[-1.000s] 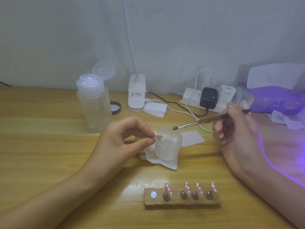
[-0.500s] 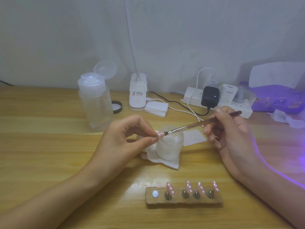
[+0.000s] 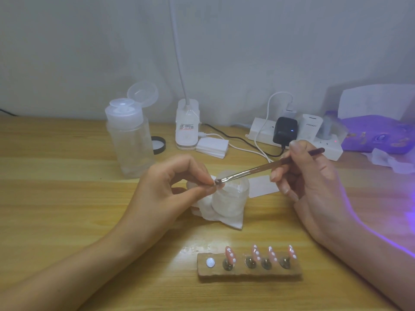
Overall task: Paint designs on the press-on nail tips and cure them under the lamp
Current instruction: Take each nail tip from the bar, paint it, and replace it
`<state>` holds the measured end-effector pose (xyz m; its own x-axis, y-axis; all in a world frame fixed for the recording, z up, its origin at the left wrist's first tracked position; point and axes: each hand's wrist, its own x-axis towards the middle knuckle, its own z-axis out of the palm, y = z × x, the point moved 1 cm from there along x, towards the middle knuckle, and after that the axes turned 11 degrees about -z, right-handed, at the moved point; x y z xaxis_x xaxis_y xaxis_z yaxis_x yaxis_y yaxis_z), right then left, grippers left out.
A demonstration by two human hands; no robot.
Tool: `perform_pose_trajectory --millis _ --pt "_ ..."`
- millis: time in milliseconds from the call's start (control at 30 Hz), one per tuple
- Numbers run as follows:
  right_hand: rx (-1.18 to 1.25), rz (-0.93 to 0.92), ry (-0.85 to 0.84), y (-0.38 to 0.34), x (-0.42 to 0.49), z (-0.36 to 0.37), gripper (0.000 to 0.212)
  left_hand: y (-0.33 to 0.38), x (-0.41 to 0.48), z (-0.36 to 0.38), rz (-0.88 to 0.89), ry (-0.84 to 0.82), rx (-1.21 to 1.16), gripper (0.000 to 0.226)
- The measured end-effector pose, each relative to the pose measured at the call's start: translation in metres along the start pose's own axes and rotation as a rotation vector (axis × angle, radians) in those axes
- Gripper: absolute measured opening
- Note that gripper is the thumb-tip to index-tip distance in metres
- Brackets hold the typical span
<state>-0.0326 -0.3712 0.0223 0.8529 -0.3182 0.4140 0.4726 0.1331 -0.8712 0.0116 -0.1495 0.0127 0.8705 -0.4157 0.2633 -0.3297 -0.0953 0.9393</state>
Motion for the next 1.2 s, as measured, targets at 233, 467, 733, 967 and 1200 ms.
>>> perform_pose_trajectory --millis 233,467,733,967,1200 --pt "-0.030 0.020 0.107 0.0015 0.0007 -0.0055 0.024 -0.0007 0.0004 0.0005 0.024 -0.002 0.006 0.016" --pt "-0.047 0.026 0.054 0.0012 -0.0003 -0.0025 0.027 0.0018 -0.0008 0.0004 0.022 -0.003 0.017 0.014" --pt "-0.016 -0.025 0.022 -0.0009 -0.0012 -0.0010 0.027 0.0021 -0.0020 -0.0001 -0.019 0.034 0.036 0.014" --pt "0.008 -0.035 0.053 -0.0027 -0.0003 -0.0010 0.030 0.0038 -0.0025 0.0005 -0.042 0.051 0.037 0.014" --pt "-0.048 -0.034 0.122 -0.0021 -0.0012 -0.0041 0.031 0.0001 -0.0018 -0.0007 -0.071 0.048 0.020 0.010"
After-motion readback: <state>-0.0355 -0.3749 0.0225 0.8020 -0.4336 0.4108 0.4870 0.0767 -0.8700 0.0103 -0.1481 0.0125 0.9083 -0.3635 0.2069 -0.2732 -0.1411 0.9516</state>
